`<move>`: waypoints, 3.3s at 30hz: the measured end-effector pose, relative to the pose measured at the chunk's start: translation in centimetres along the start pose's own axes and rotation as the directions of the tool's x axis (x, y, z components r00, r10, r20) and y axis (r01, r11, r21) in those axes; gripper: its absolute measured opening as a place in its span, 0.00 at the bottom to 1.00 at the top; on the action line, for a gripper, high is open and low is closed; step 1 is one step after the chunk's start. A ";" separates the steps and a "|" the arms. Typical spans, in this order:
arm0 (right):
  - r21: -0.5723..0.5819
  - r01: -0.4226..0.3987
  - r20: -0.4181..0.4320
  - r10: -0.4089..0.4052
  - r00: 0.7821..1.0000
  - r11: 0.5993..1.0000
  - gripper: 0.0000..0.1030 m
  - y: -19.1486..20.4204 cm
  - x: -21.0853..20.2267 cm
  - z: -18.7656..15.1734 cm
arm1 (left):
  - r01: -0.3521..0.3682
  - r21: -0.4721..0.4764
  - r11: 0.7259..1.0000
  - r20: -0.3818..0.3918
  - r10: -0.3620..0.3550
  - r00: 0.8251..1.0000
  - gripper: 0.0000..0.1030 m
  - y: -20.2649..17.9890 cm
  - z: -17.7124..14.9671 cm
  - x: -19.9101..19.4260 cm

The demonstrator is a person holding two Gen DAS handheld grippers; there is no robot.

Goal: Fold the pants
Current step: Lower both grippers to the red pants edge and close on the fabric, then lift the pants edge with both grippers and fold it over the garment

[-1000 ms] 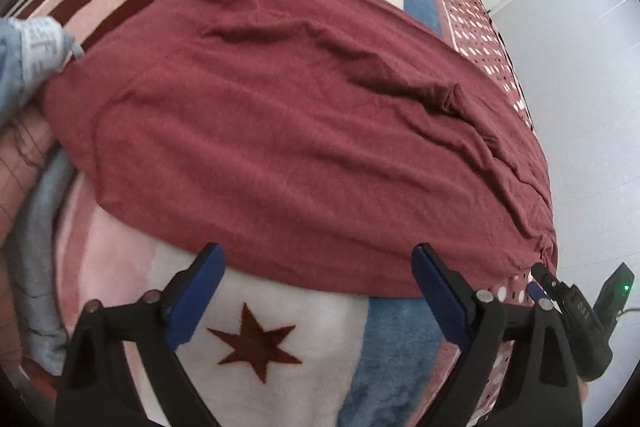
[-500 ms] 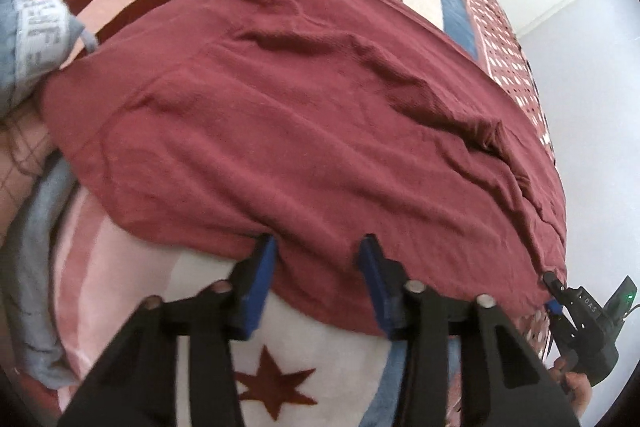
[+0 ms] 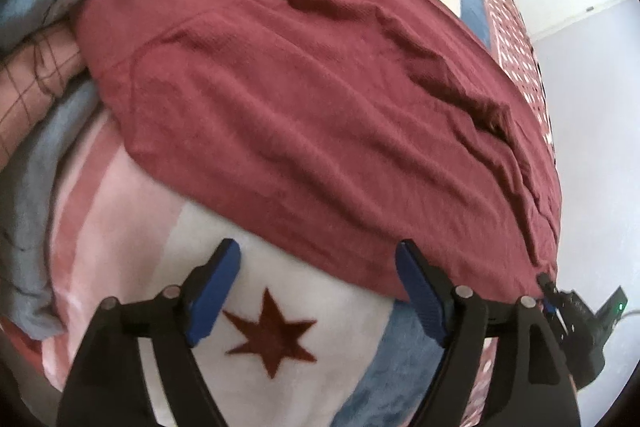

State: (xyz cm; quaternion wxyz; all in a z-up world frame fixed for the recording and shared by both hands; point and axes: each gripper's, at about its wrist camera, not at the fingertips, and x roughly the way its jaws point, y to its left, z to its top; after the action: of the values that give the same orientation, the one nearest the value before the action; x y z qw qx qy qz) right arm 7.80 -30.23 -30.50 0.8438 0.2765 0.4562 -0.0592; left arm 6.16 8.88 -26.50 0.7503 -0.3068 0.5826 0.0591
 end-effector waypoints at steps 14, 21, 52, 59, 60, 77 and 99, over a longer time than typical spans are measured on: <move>0.046 0.012 -0.008 -0.012 1.000 0.999 0.04 -0.4 0.7 0.5 | 0.012 0.014 1.000 0.126 -0.013 0.992 0.04 -0.9 3.7 -1.0; 0.006 0.010 0.023 -0.010 1.000 1.000 0.02 0.0 -1.7 1.3 | -0.002 0.102 0.995 0.154 -0.014 0.988 0.04 -2.2 4.7 -5.1; -0.390 0.030 -0.128 -0.087 0.988 0.920 0.02 10.9 2.3 15.7 | -0.013 0.276 0.961 0.090 -0.012 0.996 0.05 -9.8 20.0 -4.4; -0.426 0.019 -0.150 -0.091 0.985 0.905 0.02 12.5 5.6 18.5 | -0.038 0.309 0.950 0.109 0.004 0.994 0.06 -11.6 23.8 -2.1; -0.435 0.023 -0.156 -0.101 0.983 0.900 0.02 12.7 6.2 18.8 | -0.042 0.315 0.948 0.106 0.009 0.994 0.06 -11.8 24.0 -1.7; -0.431 0.037 -0.256 -0.161 0.953 0.902 0.40 13.6 10.1 18.8 | -0.183 0.384 0.905 0.134 0.141 0.981 0.61 -8.9 26.3 -1.8; -0.422 -0.196 -0.385 0.020 0.923 0.885 0.13 18.1 10.2 12.3 | -0.061 0.389 0.919 0.024 0.056 0.998 0.63 -7.0 23.0 -0.5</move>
State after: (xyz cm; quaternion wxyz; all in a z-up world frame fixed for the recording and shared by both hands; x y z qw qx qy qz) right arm 29.16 -19.87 -25.89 0.7854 0.1038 0.5916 0.1498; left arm 28.40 15.60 -20.23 0.7977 -0.1340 0.5871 -0.0335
